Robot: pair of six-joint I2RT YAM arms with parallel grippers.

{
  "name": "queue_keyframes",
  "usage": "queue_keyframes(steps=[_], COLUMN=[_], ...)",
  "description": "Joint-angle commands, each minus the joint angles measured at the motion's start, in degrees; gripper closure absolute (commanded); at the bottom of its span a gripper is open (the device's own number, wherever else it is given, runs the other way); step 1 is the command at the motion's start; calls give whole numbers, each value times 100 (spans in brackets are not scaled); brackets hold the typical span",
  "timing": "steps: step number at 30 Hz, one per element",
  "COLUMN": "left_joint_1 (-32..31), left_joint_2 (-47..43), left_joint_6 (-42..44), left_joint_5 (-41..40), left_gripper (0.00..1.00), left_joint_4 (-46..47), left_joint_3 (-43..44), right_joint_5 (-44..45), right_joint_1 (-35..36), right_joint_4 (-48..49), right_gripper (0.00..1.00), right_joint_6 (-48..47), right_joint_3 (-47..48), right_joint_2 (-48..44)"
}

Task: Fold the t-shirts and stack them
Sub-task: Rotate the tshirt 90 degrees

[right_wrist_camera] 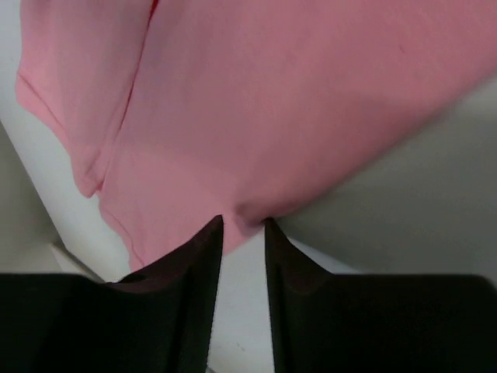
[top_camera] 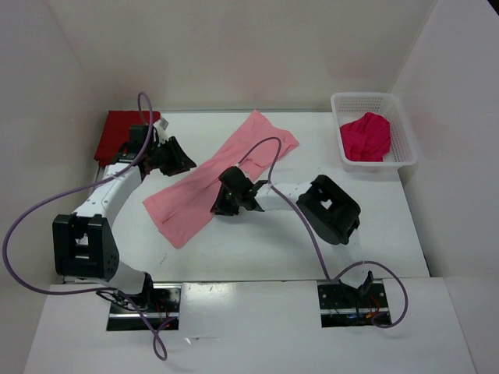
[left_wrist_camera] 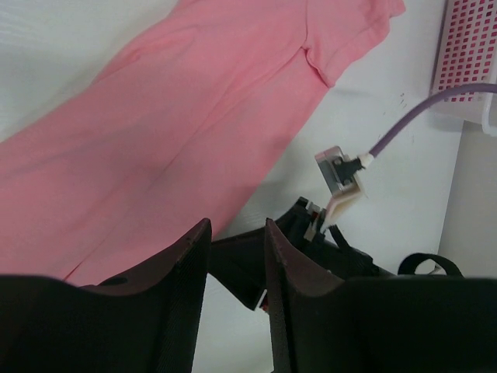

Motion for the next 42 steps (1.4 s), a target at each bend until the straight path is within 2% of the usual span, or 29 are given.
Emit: queue_keyframes(steps=[1, 2, 3, 4, 7, 12, 16, 18, 21, 27, 28, 30, 32, 35, 37, 38, 41, 42], left_joint_1=[4, 4, 4, 4, 4, -347, -496, -549, -699, -918, -971, -1032, -1085, -1147, -1217, -1270, -1322, -1323], left_joint_2=[-113, -112, -60, 28, 283, 775, 1337, 1837, 2706, 3945, 4122, 4578, 4861, 5406, 5845, 6151, 6706, 6813], left_joint_6=[148, 148, 208, 209, 323, 587, 587, 639, 640, 456, 455, 455, 402, 279, 279, 218, -10, -89], left_joint_5=[57, 57, 5, 5, 5, -549, -549, -549, -549, -496, -444, -444, -444, -304, -250, -181, -48, -48], left_gripper=[59, 59, 59, 59, 59, 56, 53, 51, 47, 46, 46, 46, 46, 46, 46, 48, 61, 74], left_joint_4=[28, 28, 28, 28, 81, 177, 432, 432, 511, 705, 627, 565, 495, 441, 222, 161, 81, 81], left_joint_3=[94, 95, 95, 164, 331, 604, 929, 1368, 1983, 3125, 3536, 3925, 4444, 5171, 5638, 5876, 6772, 6957], right_joint_5=[368, 368, 368, 211, 52, -764, -1160, -1275, -1538, -1689, -1689, -1750, -1820, -1820, -1873, -1873, -1812, -1812], right_joint_1=[38, 38, 38, 38, -14, -627, -1244, -1638, -2017, -2150, -2307, -2431, -2536, -2537, -2537, -2589, -2729, -2730], right_joint_4=[-256, -345, -345, -293, -231, -810, -1907, -2111, -2323, -3078, -3209, -3211, -3211, -3211, -3211, -3211, -3211, -3211], right_gripper=[71, 73, 84, 90, 99, 99, 100, 100, 100, 100, 100, 93, 80, 70, 69, 64, 63, 63], right_joint_6=[246, 246, 246, 246, -60, -1474, -2538, -2985, -3234, -3654, -3656, -3717, -3717, -3717, -3717, -3717, -3717, -3717], right_joint_3=[552, 631, 632, 440, -156, -1054, -1617, -1854, -1970, -1539, -1539, -1539, -1539, -1487, -1486, -1486, -1486, -1486], right_joint_2=[545, 615, 616, 555, -22, -991, -1510, -1739, -1888, -2012, -2073, -2135, -2188, -2188, -2188, -2188, -2126, -2074])
